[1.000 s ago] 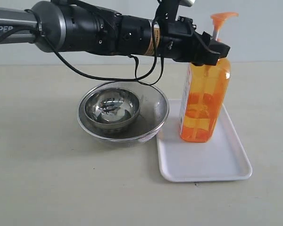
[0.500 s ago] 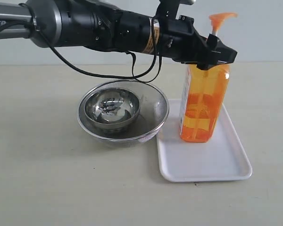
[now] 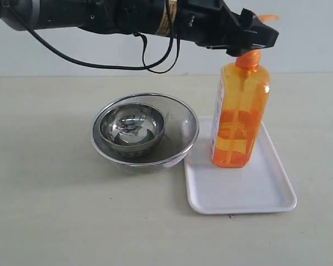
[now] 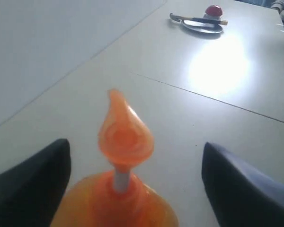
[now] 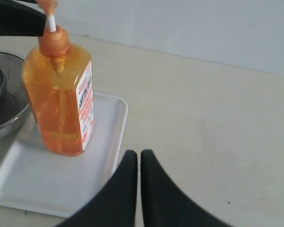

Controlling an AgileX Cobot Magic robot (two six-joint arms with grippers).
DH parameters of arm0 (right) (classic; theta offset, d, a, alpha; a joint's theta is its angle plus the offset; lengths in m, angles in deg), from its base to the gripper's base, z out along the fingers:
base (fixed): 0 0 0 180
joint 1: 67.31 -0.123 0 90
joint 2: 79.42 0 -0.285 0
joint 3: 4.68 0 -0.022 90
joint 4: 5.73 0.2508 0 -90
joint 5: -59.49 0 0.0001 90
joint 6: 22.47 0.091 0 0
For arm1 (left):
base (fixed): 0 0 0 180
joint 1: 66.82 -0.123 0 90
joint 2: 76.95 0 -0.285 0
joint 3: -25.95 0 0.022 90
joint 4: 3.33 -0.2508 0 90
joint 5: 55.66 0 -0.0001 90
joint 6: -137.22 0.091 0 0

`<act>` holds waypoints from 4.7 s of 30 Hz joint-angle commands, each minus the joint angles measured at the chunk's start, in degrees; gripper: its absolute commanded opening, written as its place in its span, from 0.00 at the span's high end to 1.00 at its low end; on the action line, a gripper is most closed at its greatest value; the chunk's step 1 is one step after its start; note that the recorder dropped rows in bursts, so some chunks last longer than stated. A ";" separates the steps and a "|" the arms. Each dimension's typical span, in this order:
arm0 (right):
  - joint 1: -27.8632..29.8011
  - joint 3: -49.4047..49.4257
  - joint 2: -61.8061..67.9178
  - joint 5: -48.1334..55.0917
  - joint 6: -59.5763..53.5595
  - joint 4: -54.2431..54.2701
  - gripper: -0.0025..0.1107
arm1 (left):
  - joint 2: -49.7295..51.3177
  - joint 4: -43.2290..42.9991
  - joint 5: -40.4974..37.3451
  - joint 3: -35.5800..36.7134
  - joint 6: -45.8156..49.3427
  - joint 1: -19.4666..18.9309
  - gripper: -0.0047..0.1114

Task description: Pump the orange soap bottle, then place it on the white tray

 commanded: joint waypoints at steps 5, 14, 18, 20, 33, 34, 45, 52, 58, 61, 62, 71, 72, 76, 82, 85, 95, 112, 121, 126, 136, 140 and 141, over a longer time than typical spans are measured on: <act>-0.02 0.13 -0.25 -0.61 -0.04 -0.87 0.98 | -1.05 -0.39 7.30 0.23 -4.54 -5.36 0.34; -0.02 0.13 -0.25 -0.71 -0.04 -1.12 0.98 | -4.01 -0.39 16.80 0.23 -6.14 -8.60 0.35; -0.02 0.13 -0.25 -0.71 0.01 -2.50 0.98 | -6.44 -0.39 16.91 0.23 -6.00 -10.22 0.45; -0.02 0.13 -0.25 -0.71 0.01 -2.61 0.98 | -7.95 -0.39 16.91 0.23 -5.74 -11.50 0.56; -0.02 0.22 -2.87 -2.90 2.20 -5.46 0.98 | -18.87 -0.39 22.13 0.80 -6.23 -20.04 0.92; -0.02 0.22 -2.97 -2.90 2.20 -5.46 0.98 | -19.76 -0.39 20.98 1.38 -6.23 -20.29 0.92; -0.02 0.24 -9.68 -5.27 2.20 -5.46 0.98 | -35.24 -0.39 6.67 14.36 -4.67 -22.55 0.92; -0.02 0.24 -13.10 -4.95 1.96 -5.33 0.98 | -46.05 -0.39 -0.16 25.79 -3.84 -22.60 0.92; -0.02 0.24 -17.29 -3.83 1.33 -5.11 0.98 | -54.25 -0.39 -5.93 33.65 -3.84 -22.60 0.92; -0.02 0.24 -19.98 -3.09 1.06 -5.11 0.98 | -58.57 -0.39 -8.24 36.96 -3.84 -22.60 0.92; -0.02 0.24 -20.88 -2.94 1.06 -5.11 0.98 | -59.96 -0.39 -8.98 38.05 -3.84 -22.60 0.92; -0.02 0.24 -25.42 -2.26 1.74 -5.11 0.98 | -69.59 -0.39 -11.07 44.87 -3.99 -22.60 0.92; -0.02 0.24 -25.57 -2.26 1.74 -5.11 0.98 | -70.52 -0.39 -11.34 45.38 -3.99 -22.60 0.92; -0.02 0.24 -25.68 -2.36 1.74 -5.11 0.98 | -73.44 -0.39 -11.62 46.03 -3.99 -22.60 0.92; -0.02 0.24 -25.68 -2.36 1.74 -5.11 0.98 | -76.72 -0.39 -11.62 46.03 -3.99 -22.60 0.92; -0.02 0.24 -25.68 -2.36 1.74 -5.11 0.98 | -77.23 -0.39 -11.62 46.03 -3.99 -22.60 0.92; -0.02 0.24 -25.68 -2.36 1.74 -5.11 0.98 | -77.93 -0.39 -22.60 45.91 15.78 -22.47 0.92; -0.02 0.24 -25.68 -2.36 1.74 -5.11 0.98 | -76.57 7.64 -9.38 45.16 30.75 -22.47 0.92; -0.02 0.24 -25.68 -2.36 1.74 -5.11 0.98 | -76.20 11.79 0.74 45.46 29.53 -22.47 0.92; -0.02 0.24 -25.68 -2.36 1.74 -5.11 0.98 | -76.12 11.79 -16.72 45.46 46.61 -22.47 0.92; -0.02 0.24 -25.68 -2.36 1.74 -5.11 0.98 | -75.99 29.23 -35.15 45.46 68.36 -22.47 0.92; -0.02 0.24 -25.68 -2.36 1.74 -5.11 0.98 | -75.99 53.65 -35.82 45.74 85.04 -22.47 0.92; -0.02 0.24 -25.68 -2.36 1.74 -5.11 0.98 | -75.99 58.76 -35.85 45.74 86.35 -22.47 0.92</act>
